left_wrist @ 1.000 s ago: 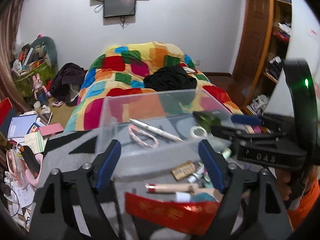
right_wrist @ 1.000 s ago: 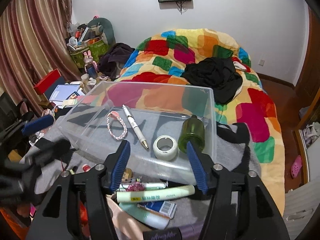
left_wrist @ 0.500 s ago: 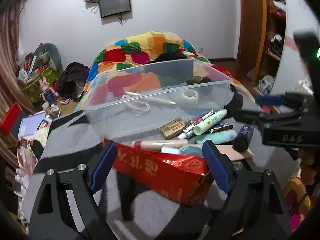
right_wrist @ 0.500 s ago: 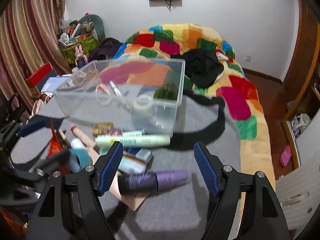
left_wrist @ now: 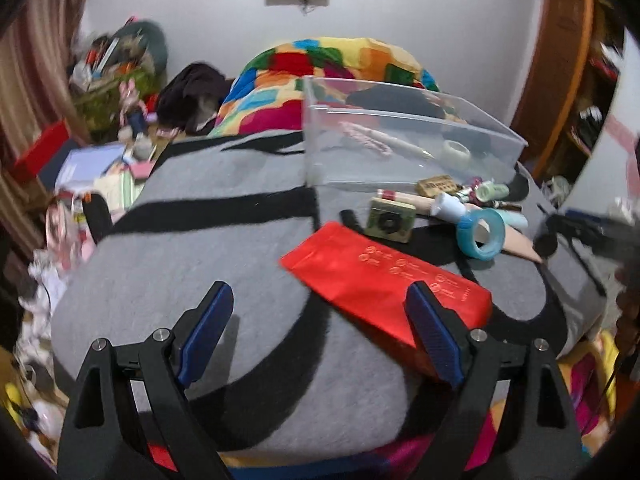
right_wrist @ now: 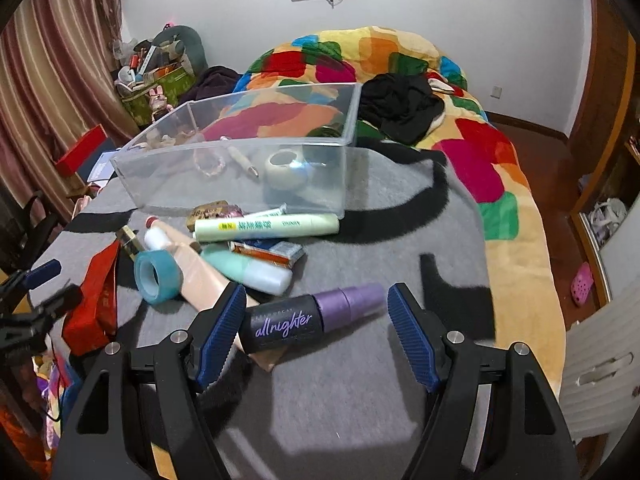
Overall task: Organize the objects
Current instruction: 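Grasp the red box with the left tool while the right tool grasps the purple spray bottle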
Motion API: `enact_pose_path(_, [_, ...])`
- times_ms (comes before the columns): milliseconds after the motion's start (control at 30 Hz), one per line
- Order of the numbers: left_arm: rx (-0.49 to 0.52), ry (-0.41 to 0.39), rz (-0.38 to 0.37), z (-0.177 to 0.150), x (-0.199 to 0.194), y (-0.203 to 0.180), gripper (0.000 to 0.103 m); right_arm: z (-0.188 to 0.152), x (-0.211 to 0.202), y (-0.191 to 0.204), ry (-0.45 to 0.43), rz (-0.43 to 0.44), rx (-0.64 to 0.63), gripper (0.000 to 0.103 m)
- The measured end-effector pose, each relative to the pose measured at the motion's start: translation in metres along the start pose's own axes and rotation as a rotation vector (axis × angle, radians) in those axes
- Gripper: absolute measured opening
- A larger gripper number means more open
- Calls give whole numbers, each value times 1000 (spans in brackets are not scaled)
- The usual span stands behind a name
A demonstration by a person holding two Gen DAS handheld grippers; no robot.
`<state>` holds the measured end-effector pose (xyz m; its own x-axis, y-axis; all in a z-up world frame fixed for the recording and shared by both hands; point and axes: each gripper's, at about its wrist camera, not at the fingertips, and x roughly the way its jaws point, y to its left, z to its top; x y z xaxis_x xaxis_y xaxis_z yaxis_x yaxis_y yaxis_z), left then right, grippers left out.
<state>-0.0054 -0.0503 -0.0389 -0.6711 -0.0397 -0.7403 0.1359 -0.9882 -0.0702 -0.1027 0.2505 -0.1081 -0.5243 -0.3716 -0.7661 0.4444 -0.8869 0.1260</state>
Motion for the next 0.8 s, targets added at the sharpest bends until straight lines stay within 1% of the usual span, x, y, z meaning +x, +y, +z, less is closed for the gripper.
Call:
enact_pose_path(67, [-46,-4,-27,2,-4,4,89,-4,-4,-3,3,-3,7,70])
enact_pose_path(133, [-66,-10,-50,5,-7,0,89,-9,-8,-7,9,-17,20,70])
enact_pose_path(167, [-66,-19,-55,8,-9,-5,90,-10,-9,-8,11,-22,24,70])
enact_pose_path(200, [-60,-27,-54,10,-10,-10,92,-12,-10,-10,13,-26,28,70])
enact_pose_path(267, [-22,-46,-41,14,-11,-26,94,-15,-10,-14,20,-32,43,70])
enact_pose_path(333, [37,-57,-13,18,-8,-46,94,-16,-8,-17,26,-27,57,70])
enact_pose_path(433, [144,-59,86,17,4,-73,94,-15,-6,-20,30,-14,92,70])
enact_pose_path(533, [195,-51,152,9,13,-82,94,-8,-7,-21,11,1,133,70])
enact_pose_path(667, [194,-62,186,0,8,-75,94,2,3,-15,3,14,182,75])
enact_pose_path(733, [198,-69,214,-4,3,-68,94,3,13,-10,22,12,186,75])
enact_pose_path(800, [189,-68,225,-8,-1,-59,94,1,20,-4,39,-7,177,75])
